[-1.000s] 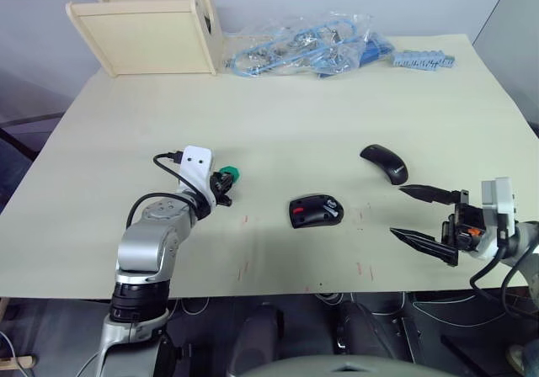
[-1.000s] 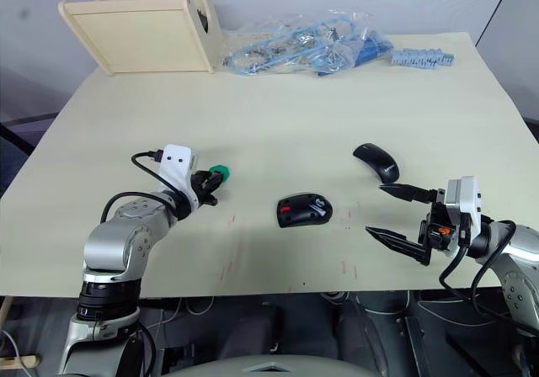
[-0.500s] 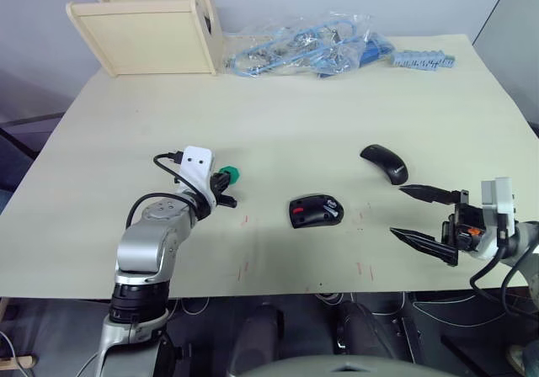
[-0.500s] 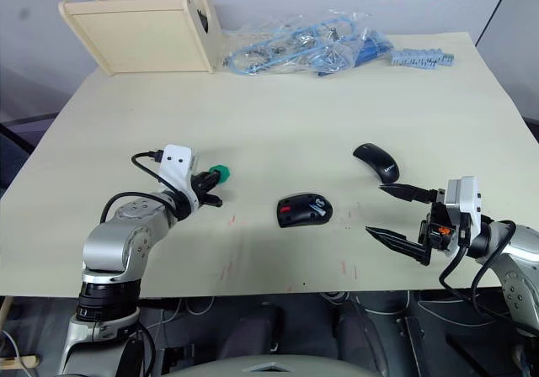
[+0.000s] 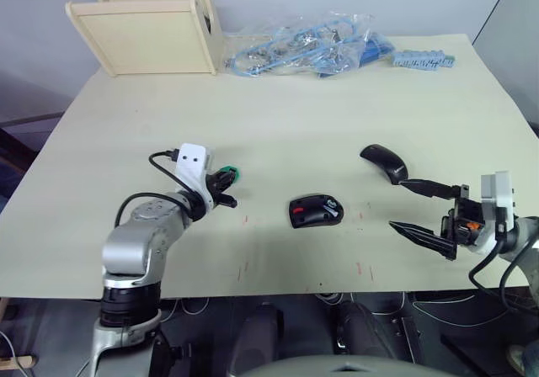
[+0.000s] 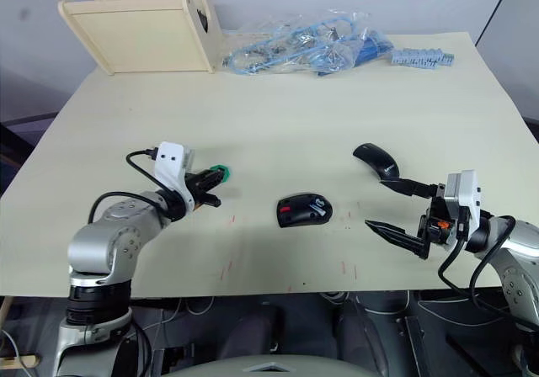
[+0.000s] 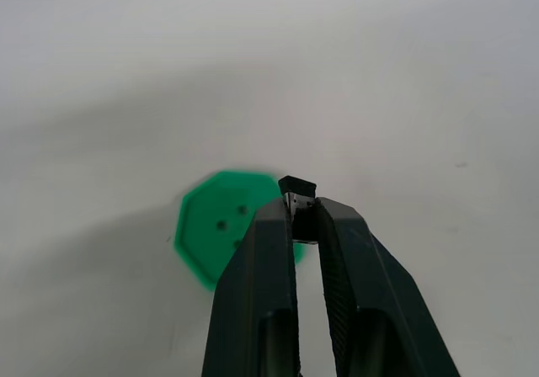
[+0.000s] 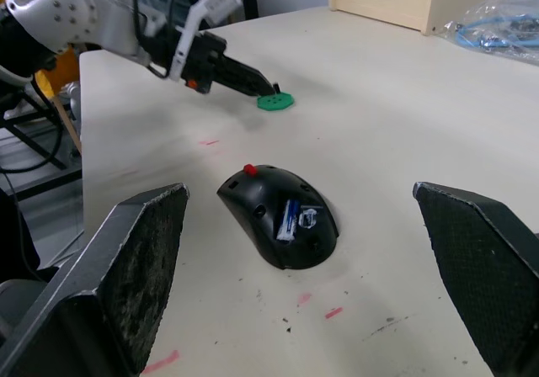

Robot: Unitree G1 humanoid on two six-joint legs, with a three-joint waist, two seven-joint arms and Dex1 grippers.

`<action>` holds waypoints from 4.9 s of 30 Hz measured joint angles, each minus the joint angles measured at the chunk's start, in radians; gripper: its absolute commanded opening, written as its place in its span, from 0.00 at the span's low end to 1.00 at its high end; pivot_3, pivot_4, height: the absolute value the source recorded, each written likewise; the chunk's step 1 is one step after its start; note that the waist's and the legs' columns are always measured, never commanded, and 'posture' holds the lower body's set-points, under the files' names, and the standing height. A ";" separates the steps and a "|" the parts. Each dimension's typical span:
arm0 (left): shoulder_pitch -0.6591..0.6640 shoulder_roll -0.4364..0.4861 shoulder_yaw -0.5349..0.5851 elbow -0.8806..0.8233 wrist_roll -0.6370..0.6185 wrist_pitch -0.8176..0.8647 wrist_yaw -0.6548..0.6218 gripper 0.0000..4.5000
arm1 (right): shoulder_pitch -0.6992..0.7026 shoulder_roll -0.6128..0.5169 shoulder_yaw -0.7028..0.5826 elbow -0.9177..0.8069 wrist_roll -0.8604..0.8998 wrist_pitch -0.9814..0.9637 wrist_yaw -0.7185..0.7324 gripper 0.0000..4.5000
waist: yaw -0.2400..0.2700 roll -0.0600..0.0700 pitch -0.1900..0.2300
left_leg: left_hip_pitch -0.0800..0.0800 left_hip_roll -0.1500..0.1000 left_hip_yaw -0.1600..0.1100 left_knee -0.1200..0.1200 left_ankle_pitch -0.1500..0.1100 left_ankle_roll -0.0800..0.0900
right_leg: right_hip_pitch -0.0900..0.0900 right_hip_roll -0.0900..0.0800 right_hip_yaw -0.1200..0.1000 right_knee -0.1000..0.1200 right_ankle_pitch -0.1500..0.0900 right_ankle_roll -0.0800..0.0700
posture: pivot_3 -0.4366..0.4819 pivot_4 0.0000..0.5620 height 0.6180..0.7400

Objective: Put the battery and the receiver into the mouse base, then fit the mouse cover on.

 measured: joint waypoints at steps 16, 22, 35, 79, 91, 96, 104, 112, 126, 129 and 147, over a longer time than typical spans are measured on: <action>-0.259 0.357 -0.114 0.000 -0.261 0.094 -0.497 0.01 | -0.373 -0.024 0.143 -0.170 0.105 0.486 -0.386 1.00 | -0.003 -0.003 0.007 | -0.003 0.000 0.000 0.000 0.000 0.000 | -0.003 0.000 0.000 0.001 0.000 0.000 | 0.48 0.27 1.00; -0.359 0.368 -0.217 0.040 -0.270 0.063 -0.612 0.01 | -0.586 0.010 0.164 -0.114 0.292 0.761 -0.486 1.00 | -0.002 -0.004 0.008 | -0.011 0.000 0.001 0.000 0.000 0.000 | -0.011 0.000 -0.001 0.000 0.000 0.000 | 0.48 0.27 1.00; -0.480 0.328 -0.347 0.078 -0.230 -0.056 -0.733 0.00 | -0.861 0.200 0.178 0.172 0.545 1.142 -0.676 0.71 | -0.006 -0.004 0.009 | -0.018 0.000 0.002 0.001 0.000 0.000 | -0.016 0.001 -0.002 0.001 0.000 0.000 | 0.48 0.27 1.00; -0.455 0.323 -0.355 0.064 -0.152 -0.178 -0.791 0.00 | -0.914 0.226 0.233 0.400 0.988 1.160 -1.076 0.52 | -0.028 -0.004 0.009 | -0.018 0.000 0.002 0.001 0.000 0.000 | -0.017 0.000 -0.001 0.002 0.000 0.000 | 0.48 0.27 1.00; -0.469 0.315 -0.355 0.059 -0.152 -0.170 -0.791 0.00 | -0.913 0.216 0.261 0.399 0.993 1.140 -1.082 0.52 | -0.028 -0.004 0.009 | -0.018 0.000 0.002 0.001 0.000 0.000 | -0.017 0.000 -0.001 0.002 0.000 0.000 | 0.48 0.27 1.00; -0.469 0.315 -0.355 0.059 -0.152 -0.169 -0.791 0.00 | -0.913 0.215 0.262 0.399 0.994 1.139 -1.082 0.52 | -0.028 -0.004 0.009 | -0.018 0.000 0.002 0.001 0.000 0.000 | -0.017 0.000 -0.001 0.002 0.000 0.000 | 0.48 0.27 1.00; -0.469 0.315 -0.355 0.058 -0.153 -0.168 -0.793 0.00 | -0.911 0.201 0.267 0.402 1.011 1.133 -1.091 0.09 | -0.028 -0.004 0.009 | -0.018 0.000 0.002 0.001 0.000 0.000 | -0.017 0.000 -0.001 0.002 0.000 0.000 | 0.48 0.27 1.00; -0.467 0.317 -0.356 0.062 -0.144 -0.163 -0.795 0.00 | -0.908 0.195 0.269 0.403 1.021 1.120 -1.094 0.01 | -0.028 -0.004 0.009 | -0.018 0.000 0.002 0.001 0.000 0.000 | -0.017 0.000 -0.001 0.002 0.000 0.000 | 0.48 0.27 1.00; -0.467 0.310 -0.356 0.061 -0.141 -0.164 -0.794 0.00 | -0.908 0.177 0.282 0.402 1.037 1.114 -1.089 0.01 | -0.028 -0.004 0.009 | -0.018 0.000 0.002 0.001 0.000 0.000 | -0.017 0.000 -0.001 0.002 0.000 0.000 | 0.48 0.27 1.00; -0.467 0.310 -0.356 0.061 -0.140 -0.164 -0.792 0.00 | -0.908 0.177 0.284 0.402 1.036 1.111 -1.089 0.01 | -0.028 -0.004 0.009 | -0.018 0.000 0.002 0.001 0.000 0.000 | -0.017 0.000 -0.001 0.002 0.000 0.000 | 0.48 0.27 1.00; -0.467 0.308 -0.356 0.060 -0.133 -0.164 -0.787 0.00 | -0.908 0.176 0.288 0.401 1.034 1.098 -1.078 0.18 | -0.028 -0.004 0.009 | -0.018 0.000 0.002 0.001 0.000 0.000 | -0.017 0.000 -0.001 0.002 0.000 0.000 | 0.48 0.27 1.00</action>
